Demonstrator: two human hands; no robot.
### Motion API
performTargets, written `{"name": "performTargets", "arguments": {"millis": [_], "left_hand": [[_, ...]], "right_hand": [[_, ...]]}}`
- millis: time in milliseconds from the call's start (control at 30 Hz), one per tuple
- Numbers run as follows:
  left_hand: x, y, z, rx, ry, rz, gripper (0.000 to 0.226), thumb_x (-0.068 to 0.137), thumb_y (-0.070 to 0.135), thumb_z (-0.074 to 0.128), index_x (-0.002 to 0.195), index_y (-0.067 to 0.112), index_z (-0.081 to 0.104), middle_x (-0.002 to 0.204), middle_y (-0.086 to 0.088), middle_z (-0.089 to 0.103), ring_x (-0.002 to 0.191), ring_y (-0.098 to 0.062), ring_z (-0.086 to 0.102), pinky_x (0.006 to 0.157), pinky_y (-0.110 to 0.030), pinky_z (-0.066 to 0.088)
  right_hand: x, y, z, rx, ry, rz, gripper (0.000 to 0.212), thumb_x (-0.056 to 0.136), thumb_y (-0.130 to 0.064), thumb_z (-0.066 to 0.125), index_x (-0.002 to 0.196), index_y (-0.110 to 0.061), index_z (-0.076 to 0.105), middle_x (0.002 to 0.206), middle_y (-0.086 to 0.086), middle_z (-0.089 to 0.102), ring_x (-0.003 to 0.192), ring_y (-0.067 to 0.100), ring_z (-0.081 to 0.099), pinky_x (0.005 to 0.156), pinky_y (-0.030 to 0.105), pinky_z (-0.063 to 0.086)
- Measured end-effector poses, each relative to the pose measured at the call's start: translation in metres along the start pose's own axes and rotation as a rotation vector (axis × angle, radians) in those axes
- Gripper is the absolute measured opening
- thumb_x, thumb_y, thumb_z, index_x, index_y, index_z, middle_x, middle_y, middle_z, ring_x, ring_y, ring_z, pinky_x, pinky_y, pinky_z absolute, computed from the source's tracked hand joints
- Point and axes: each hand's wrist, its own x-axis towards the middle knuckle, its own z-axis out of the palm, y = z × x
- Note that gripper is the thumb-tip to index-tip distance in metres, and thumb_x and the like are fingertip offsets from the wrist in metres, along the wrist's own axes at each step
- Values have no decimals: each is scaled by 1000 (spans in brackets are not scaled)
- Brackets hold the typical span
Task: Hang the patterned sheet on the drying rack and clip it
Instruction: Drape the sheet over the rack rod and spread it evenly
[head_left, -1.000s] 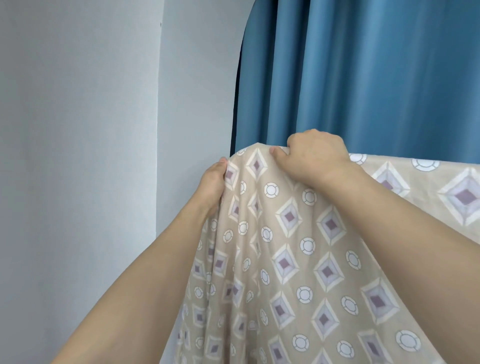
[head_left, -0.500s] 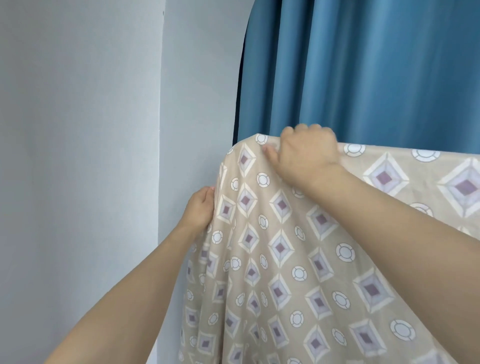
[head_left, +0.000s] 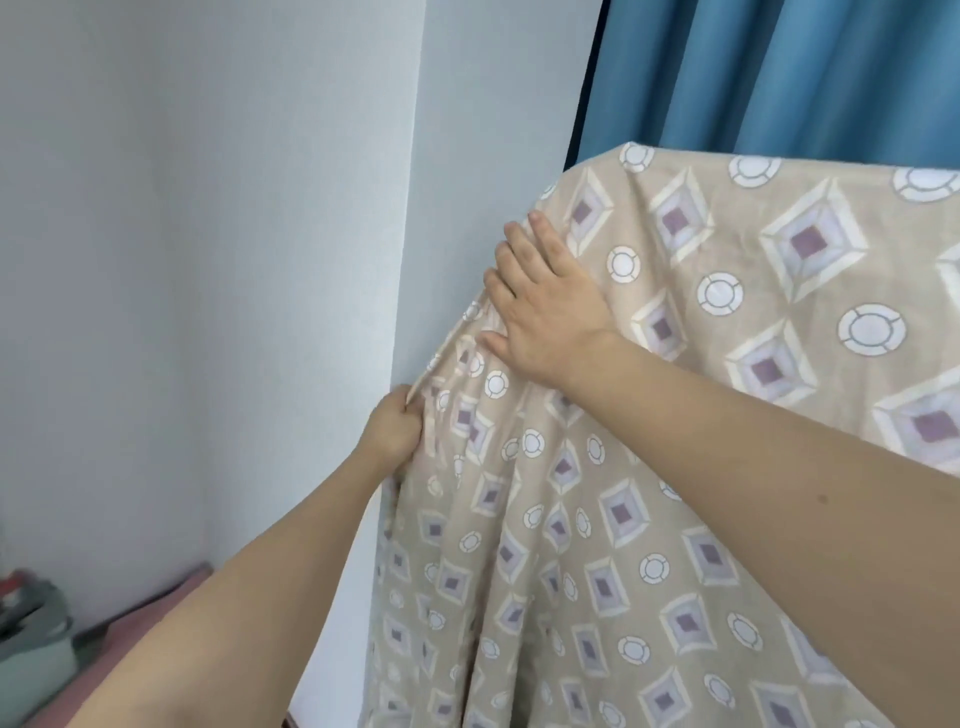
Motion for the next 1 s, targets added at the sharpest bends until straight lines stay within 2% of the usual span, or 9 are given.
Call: {"name": "performTargets", "arguments": {"millis": [133,267,400,500,633,733,833,900,1000], "left_hand": [[-14,-20,-36,-54,232,148,34,98,40,51,76,14,45,63,7,42,56,-12,40,52,-26,34],[-40,-48,-57,16,-195,73,36,88,46,68,77,15,54,63,12,49,56,-5,46,56,-19,36],[-50,-97,-76,587,-447,-279,26,83,35,68,71,15,56,68,4,55,62,-15,52,61,-26,40],[-40,-118,-90,495,-35,-306,20,89,27,55,73,16,61,72,-4,60,68,-25,58,59,-30,45],[-32,-111,-100,74,619,19,15,86,9,41,82,13,54,81,-5,60,78,-27,56,67,-30,47],[-48,-105,-98,237,0,-178,16,92,22,59,79,13,57,65,6,58,70,-21,52,52,-18,43],[-61,-123,-97,772,-664,-455,26,74,35,75,89,16,66,91,-6,69,74,-23,59,64,-26,46],[-58,-130,-98,852,-409,-343,17,79,26,67,91,14,63,98,-11,70,79,-25,63,68,-28,48],[-46,-124,-124,544,382,-218,30,82,37,64,97,15,49,90,-8,62,81,-30,59,74,-37,51]], "right_hand": [[0,-32,6,77,-4,11,72,96,-54,26,153,-11,16,155,20,18,145,40,9,116,55,-6],[2,-64,2,267,1,64,80,90,-43,45,153,-26,-2,158,13,-5,143,39,10,104,56,23],[6,-88,-5,152,-8,-18,45,88,-28,47,130,-15,39,144,17,24,135,37,20,98,54,7],[8,-93,-9,99,-15,-52,34,88,-17,40,120,-10,50,133,17,34,136,39,20,95,53,-3],[6,-101,-10,56,73,-83,48,76,-8,28,112,-11,59,124,12,44,132,34,29,96,50,0],[4,-108,-7,57,105,-109,53,69,-8,23,106,-12,61,115,9,50,127,33,30,98,50,2],[4,-110,-7,86,109,-102,56,69,-6,18,105,-9,61,107,9,58,126,34,38,97,49,4],[4,-109,-6,117,74,-87,46,73,-4,26,104,-7,61,102,10,62,124,33,39,97,46,3],[8,-103,-6,172,7,-37,24,80,-9,47,100,-7,61,99,14,65,123,33,34,100,44,4]]}}
